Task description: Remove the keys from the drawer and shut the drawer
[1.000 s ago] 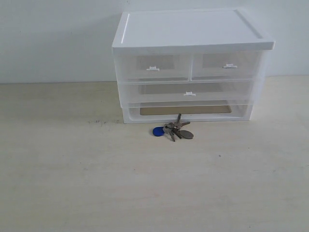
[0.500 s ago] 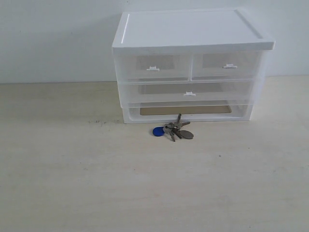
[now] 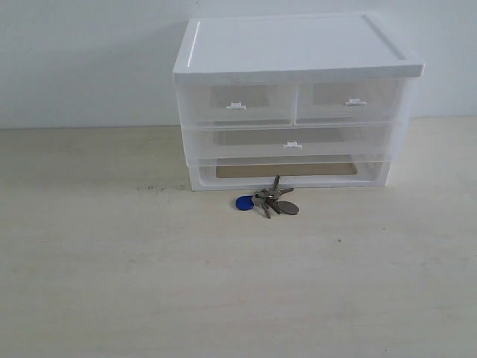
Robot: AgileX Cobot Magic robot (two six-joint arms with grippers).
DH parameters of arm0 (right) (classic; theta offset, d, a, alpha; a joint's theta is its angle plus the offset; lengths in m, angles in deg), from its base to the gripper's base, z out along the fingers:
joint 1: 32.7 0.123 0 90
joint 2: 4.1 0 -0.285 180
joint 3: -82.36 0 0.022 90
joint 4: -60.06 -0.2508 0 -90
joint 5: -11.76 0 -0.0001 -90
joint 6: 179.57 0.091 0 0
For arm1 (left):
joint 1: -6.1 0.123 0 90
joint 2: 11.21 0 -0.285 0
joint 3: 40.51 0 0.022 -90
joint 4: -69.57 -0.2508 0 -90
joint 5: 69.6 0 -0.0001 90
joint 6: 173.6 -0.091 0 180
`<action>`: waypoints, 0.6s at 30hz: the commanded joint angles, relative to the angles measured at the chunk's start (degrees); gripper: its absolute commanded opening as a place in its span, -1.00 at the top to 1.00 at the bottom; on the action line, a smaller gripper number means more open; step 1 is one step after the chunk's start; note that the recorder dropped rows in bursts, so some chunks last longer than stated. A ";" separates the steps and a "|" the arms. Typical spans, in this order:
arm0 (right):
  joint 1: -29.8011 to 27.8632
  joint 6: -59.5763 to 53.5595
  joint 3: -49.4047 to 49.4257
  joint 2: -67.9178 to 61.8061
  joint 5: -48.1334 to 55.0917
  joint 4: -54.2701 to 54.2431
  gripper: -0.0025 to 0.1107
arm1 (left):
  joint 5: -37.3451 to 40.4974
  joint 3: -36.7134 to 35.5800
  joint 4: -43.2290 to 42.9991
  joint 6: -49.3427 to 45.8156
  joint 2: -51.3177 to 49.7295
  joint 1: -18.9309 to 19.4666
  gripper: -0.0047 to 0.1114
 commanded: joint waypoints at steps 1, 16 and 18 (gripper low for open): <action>-0.05 -0.58 1.17 0.63 0.52 -11.18 0.96 | -0.01 -0.20 -0.21 -0.23 0.17 0.21 0.84; -0.05 -12.58 21.50 6.32 5.15 -39.85 0.96 | -0.01 -0.20 -0.21 -0.23 0.17 0.21 0.84; -0.05 -12.80 24.80 6.32 5.15 -42.42 0.96 | -0.01 -0.20 -0.21 -0.23 0.17 0.21 0.84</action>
